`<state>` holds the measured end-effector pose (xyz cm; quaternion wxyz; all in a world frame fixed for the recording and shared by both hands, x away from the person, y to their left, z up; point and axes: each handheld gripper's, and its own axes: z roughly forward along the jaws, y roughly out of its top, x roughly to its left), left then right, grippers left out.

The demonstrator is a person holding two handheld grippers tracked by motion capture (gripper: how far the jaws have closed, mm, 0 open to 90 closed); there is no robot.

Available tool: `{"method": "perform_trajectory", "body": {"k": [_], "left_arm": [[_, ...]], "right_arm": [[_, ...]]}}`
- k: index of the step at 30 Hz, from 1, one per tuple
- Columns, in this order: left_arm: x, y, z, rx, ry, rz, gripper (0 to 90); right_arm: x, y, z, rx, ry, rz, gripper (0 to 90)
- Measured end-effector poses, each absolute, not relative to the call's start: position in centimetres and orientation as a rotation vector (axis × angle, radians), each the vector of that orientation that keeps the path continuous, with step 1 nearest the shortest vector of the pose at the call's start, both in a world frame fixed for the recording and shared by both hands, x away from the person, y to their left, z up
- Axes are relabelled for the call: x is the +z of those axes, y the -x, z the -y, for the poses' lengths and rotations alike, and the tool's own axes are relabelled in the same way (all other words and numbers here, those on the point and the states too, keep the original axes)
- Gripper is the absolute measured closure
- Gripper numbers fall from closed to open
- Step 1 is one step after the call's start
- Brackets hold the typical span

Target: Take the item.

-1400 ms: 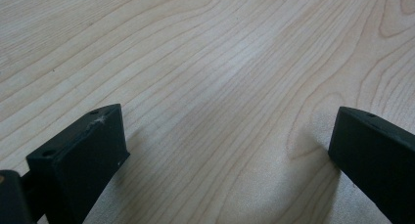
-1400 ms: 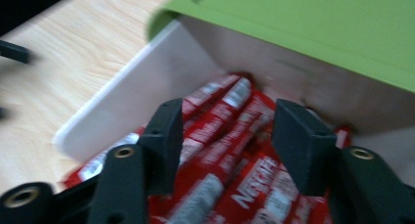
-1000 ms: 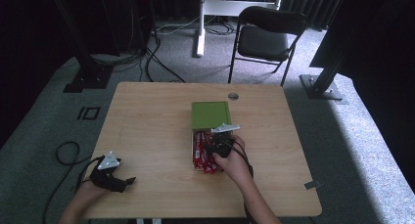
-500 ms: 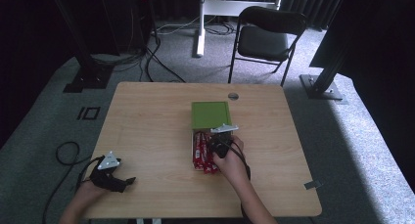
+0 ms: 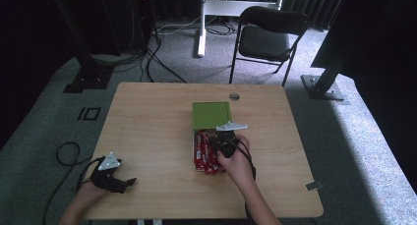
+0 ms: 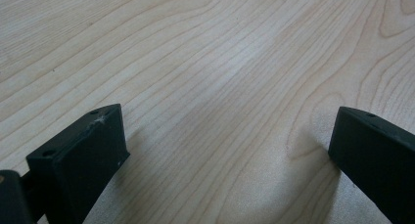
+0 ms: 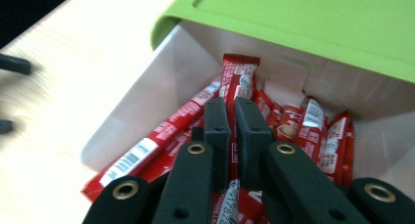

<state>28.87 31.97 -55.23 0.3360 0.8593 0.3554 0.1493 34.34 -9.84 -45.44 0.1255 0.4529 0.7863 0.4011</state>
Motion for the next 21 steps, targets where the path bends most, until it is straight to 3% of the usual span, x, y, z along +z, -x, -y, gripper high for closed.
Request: {"method": "perform_trajectory", "body": {"k": [21], "left_arm": [[-55.2,-28.9,-32.0,0.387,-2.238,-0.929,1.5]], "right_arm": [[-42.5,-30.3,12.5,1.328,-1.237,-2.272,85.4]]}}
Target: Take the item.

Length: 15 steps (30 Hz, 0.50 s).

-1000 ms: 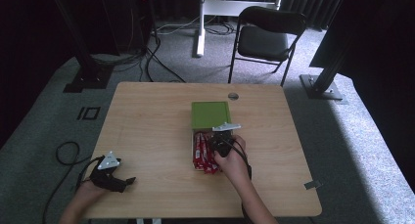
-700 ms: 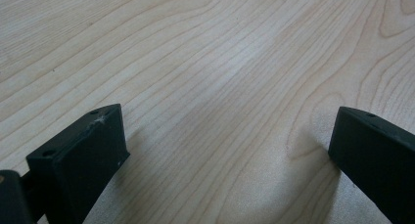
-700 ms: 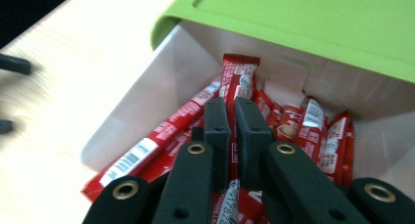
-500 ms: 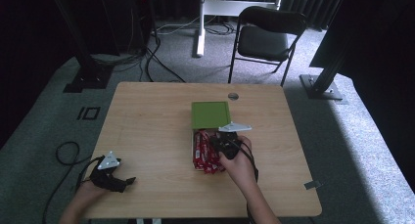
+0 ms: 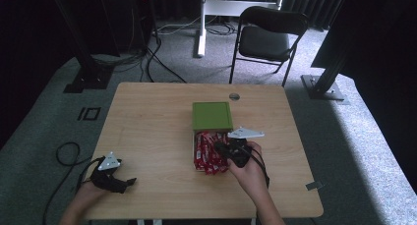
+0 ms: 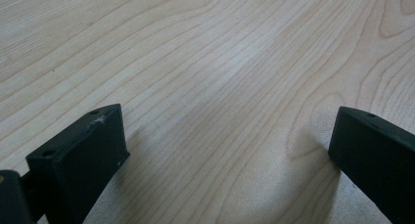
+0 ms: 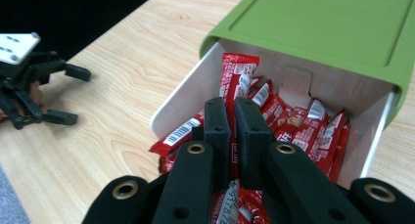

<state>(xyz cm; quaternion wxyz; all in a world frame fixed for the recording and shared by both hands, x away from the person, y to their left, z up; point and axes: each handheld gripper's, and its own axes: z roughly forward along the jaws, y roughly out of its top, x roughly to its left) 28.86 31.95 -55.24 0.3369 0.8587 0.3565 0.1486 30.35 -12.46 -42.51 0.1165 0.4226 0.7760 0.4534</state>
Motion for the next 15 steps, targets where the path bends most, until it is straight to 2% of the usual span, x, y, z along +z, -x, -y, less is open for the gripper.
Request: {"method": "perform_trajectory", "body": {"k": [15], "left_arm": [[-55.2,-28.9,-32.0,0.387,-2.239,-0.929,1.5]], "right_arm": [[-39.8,-29.8,15.0,1.401,-1.231,-2.077,85.3]]}}
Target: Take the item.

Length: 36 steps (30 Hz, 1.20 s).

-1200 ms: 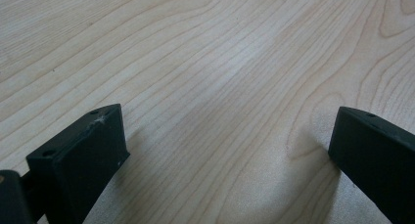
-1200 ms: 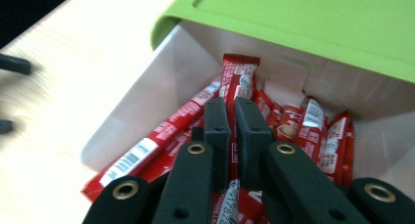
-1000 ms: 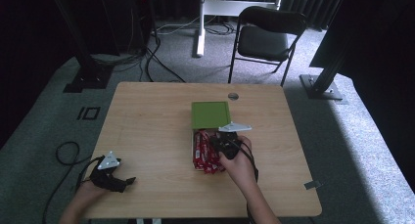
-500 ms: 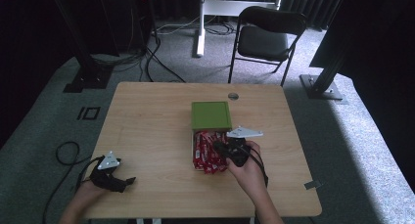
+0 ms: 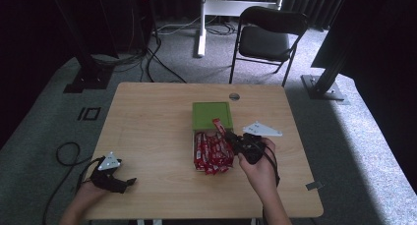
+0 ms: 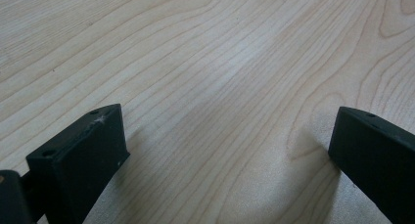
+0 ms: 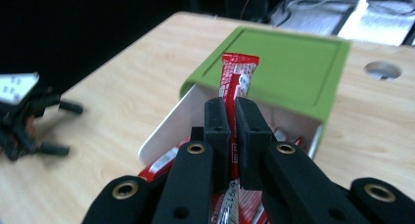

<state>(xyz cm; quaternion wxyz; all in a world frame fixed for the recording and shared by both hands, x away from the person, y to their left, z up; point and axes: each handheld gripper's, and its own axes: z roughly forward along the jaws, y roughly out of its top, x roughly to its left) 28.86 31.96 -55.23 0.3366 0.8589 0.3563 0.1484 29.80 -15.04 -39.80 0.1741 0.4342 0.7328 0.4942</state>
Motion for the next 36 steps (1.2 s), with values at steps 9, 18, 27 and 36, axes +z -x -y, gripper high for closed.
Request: {"method": "perform_trajectory", "body": {"k": [9,18,27,36], "left_arm": [[-55.2,-28.9,-32.0,0.387,-2.240,-0.928,1.5],[-55.2,-28.9,-32.0,0.389,-2.239,-0.928,1.5],[-55.2,-28.9,-32.0,0.388,-2.239,-0.928,1.5],[-55.2,-28.9,-32.0,0.388,-2.239,-0.929,1.5]], "right_arm": [[-40.3,-31.4,16.8,1.376,-1.296,-1.907,85.1],[-42.9,-33.3,18.4,1.291,-1.392,-1.773,85.2],[-46.7,-35.3,19.7,1.207,-1.508,-1.680,85.1],[-50.8,-37.1,19.7,1.132,-1.630,-1.682,85.1]]}}
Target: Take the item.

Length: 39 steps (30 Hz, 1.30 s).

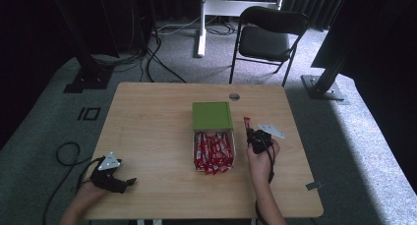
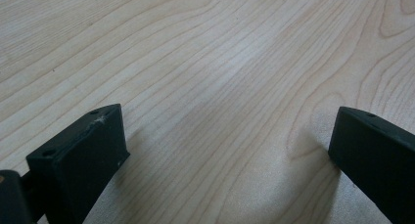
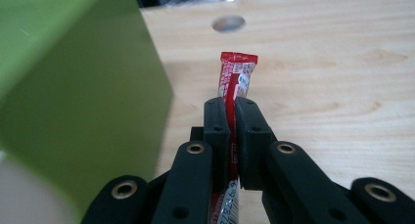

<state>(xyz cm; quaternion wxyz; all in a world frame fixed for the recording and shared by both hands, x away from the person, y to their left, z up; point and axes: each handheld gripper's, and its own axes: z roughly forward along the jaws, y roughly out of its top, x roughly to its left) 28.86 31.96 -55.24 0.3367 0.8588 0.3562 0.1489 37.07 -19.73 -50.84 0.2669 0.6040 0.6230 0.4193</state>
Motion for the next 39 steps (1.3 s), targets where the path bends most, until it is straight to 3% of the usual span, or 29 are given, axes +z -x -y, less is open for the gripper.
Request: {"method": "perform_trajectory", "body": {"k": [9,20,21,22,23,25,26,30,39], "left_arm": [[-55.2,-28.8,-31.9,0.387,-2.238,-0.930,1.5],[-55.2,-28.8,-31.9,0.387,-2.238,-0.931,1.6],[-55.2,-28.8,-31.9,0.387,-2.238,-0.930,1.5],[-55.2,-28.8,-31.9,0.387,-2.238,-0.930,1.5],[-55.2,-28.8,-31.9,0.387,-2.238,-0.930,1.5],[-55.2,-28.8,-31.9,0.387,-2.238,-0.930,1.5],[-55.2,-28.8,-31.9,0.387,-2.238,-0.930,1.5],[-55.2,-28.8,-31.9,0.387,-2.238,-0.930,1.5],[-55.2,-28.8,-31.9,0.387,-2.238,-0.930,1.5]], "right_arm": [[-53.8,-38.0,19.0,1.068,-1.689,-1.741,85.0],[-55.1,-38.2,18.8,1.014,-1.721,-1.794,82.1],[-55.3,-38.2,18.8,1.024,-1.725,-1.804,75.4],[-55.3,-38.2,18.8,1.024,-1.725,-1.804,75.4],[-55.2,-38.1,18.8,1.037,-1.708,-1.796,64.8],[-54.7,-38.0,18.9,1.034,-1.681,-1.784,54.4],[-54.7,-38.0,18.9,1.034,-1.681,-1.784,54.4],[-53.3,-37.4,19.8,1.111,-1.627,-1.755,32.9],[-52.4,-36.0,21.4,1.145,-1.561,-1.849,23.4]]}}
